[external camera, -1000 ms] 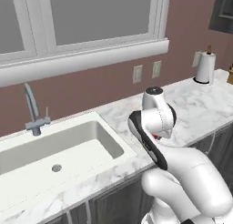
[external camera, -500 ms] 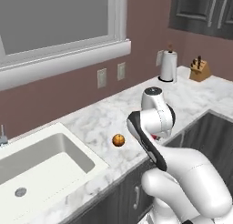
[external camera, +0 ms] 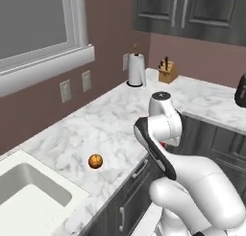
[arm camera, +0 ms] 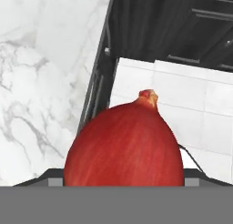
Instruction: Turn on the sink faucet. Then move the onion from the counter to the sink. Turn off the sink. Move the vegetable from the sink to the pot next to the stove. Finally move the pot to the front left burner.
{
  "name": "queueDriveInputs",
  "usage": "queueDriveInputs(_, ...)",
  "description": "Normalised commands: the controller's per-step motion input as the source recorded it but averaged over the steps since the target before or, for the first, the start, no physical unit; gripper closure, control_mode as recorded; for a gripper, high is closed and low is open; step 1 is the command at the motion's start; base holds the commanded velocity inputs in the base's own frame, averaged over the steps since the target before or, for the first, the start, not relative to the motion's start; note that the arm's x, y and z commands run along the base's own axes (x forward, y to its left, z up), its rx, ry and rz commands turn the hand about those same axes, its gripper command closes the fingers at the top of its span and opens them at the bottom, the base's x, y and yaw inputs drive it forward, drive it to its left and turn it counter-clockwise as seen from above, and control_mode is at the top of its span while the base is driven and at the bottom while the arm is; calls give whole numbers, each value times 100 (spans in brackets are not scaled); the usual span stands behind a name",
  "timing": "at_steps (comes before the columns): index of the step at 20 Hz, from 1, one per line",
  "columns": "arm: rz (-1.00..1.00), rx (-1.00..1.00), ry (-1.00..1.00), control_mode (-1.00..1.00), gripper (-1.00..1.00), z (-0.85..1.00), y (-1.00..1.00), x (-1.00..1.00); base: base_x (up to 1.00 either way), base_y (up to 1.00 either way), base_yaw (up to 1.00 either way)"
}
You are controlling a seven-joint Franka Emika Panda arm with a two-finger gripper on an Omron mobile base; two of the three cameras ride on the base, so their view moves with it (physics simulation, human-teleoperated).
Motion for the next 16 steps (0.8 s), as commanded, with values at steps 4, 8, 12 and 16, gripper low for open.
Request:
queueDriveInputs(4,0,0,0,100,100,0,0,0,-16,-32,-45)
queueDriveInputs(8,0,0,0,100,100,0,0,0,-24,-14,-47)
queueDriveInputs(12,0,0,0,100,100,0,0,0,-28,-17,-46)
queueDriveInputs(16,0,0,0,100,100,0,0,0,-26,-31,-45)
